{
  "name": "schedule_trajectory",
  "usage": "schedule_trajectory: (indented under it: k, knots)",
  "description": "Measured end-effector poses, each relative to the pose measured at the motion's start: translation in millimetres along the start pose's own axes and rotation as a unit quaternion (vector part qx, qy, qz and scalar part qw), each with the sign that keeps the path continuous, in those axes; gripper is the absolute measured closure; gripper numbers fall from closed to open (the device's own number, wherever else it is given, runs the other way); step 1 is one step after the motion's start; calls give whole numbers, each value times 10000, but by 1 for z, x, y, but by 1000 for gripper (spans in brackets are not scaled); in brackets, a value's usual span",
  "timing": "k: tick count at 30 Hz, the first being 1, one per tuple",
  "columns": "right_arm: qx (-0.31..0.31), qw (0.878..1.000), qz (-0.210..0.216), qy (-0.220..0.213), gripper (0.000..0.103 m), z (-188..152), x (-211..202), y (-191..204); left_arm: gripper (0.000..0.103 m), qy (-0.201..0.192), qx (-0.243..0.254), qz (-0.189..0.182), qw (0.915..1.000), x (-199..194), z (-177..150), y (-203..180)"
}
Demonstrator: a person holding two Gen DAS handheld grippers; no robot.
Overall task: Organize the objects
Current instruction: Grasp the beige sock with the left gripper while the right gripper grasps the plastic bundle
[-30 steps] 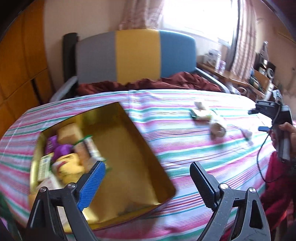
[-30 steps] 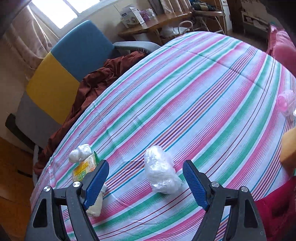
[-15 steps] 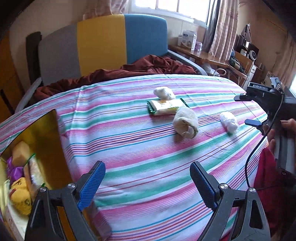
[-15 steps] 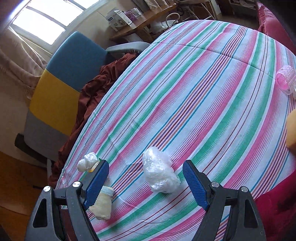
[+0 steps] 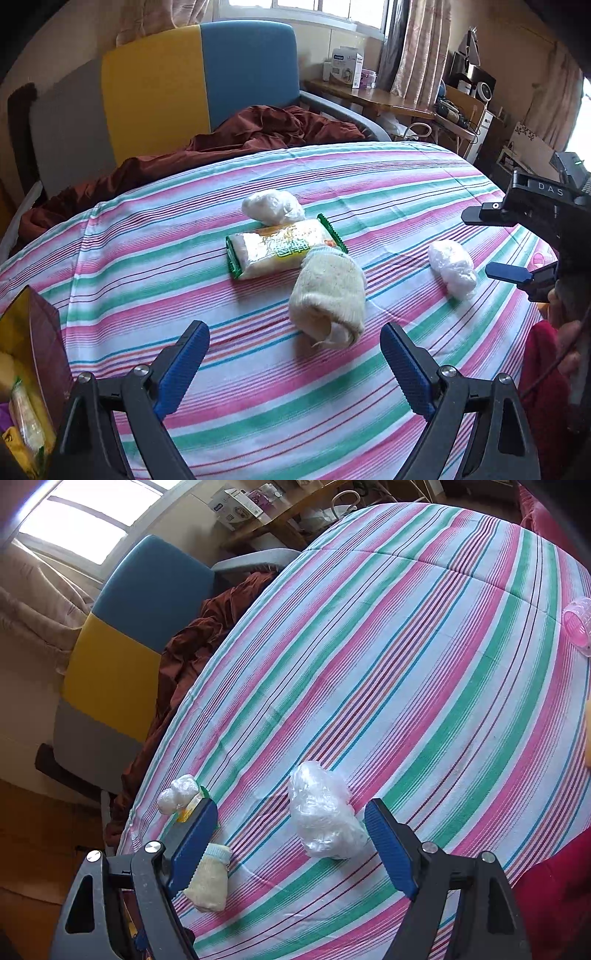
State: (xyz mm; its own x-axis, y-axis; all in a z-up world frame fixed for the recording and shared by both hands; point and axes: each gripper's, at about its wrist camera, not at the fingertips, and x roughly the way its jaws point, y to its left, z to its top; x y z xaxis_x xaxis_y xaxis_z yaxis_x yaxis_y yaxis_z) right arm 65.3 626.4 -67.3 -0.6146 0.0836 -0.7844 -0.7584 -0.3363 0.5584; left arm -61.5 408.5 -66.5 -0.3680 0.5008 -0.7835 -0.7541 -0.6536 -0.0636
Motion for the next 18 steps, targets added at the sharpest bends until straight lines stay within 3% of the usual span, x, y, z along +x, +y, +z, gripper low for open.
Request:
schedule_trajectory:
  k: [10,12,15,16,17,18]
  knots:
    - [-439,9969,-640,86,20,0,15,11,10,21,436,64,9990,48,22,-20]
    - [-627,9944,-840,113,20,0,20,16,27,196,393,-2,9990,62,22,-18]
    - [-900,9905,-1006,253,20,-3,29,21,45,334,93,-448,9984,71,16,-13]
    - [-1015,9885,-1077,320,31,-4,34,23,48,265,74,-448,9986,68,13,-15]
    - [-1154,9844,-1259,416,50,-6,39,24,49,232,78,-420,9988,65,10,-17]
    - [-1253,9800,-1447,548,59,-8,45,25,49,190,73,-417,9989,62,6,-18]
